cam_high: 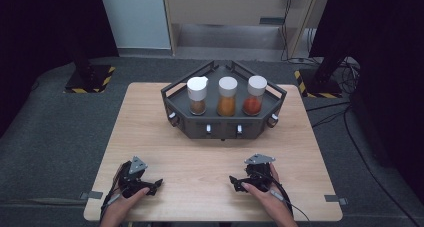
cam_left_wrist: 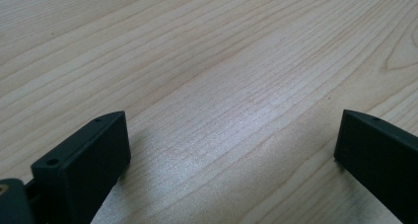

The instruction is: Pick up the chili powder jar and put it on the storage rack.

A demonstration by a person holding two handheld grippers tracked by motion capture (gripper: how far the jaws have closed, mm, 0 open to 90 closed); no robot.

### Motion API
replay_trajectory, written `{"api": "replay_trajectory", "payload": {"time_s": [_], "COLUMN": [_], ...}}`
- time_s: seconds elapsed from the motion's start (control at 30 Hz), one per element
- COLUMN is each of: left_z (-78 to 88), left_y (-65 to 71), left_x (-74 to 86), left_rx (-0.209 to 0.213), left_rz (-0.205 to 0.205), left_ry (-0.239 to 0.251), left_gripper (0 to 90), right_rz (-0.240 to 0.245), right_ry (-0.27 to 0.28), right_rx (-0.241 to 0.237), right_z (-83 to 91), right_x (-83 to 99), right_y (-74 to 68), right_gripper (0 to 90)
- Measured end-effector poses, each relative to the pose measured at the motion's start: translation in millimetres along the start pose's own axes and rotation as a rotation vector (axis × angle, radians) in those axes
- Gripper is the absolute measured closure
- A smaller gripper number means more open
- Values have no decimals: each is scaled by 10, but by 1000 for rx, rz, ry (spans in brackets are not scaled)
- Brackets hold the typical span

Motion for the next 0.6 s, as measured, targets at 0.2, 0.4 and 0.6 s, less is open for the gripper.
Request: {"api": "replay_trajectory", "payload": {"time_s": [0.2,0.4,0.6], "left_z": [0,0,0], "left_y": [0,0,2], "left_x": [0,0,1], "left_rx": [0,0,-1], "left_rz": [0,0,1], "left_ry": [0,0,0], "left_gripper": [0,0,0], "right_rz": [42,70,69], "right_ry": [-12,-1,10], "right_rx": [38,56,55], "right_z": [-76,-123,-126], "right_x": [46,128,153], "right_y": [-67,-110,-111], "right_gripper": [40,11,8]}}
Point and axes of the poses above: each handheld gripper's, and its own axes: z roughly backward along the jaws, x roughly out of its underside, y roughly to its right, the point moved 4 cm from there along -z, roughly forward along the jaws, and after that the axes turned 4 degrees about -z, right-handed, at the moved point
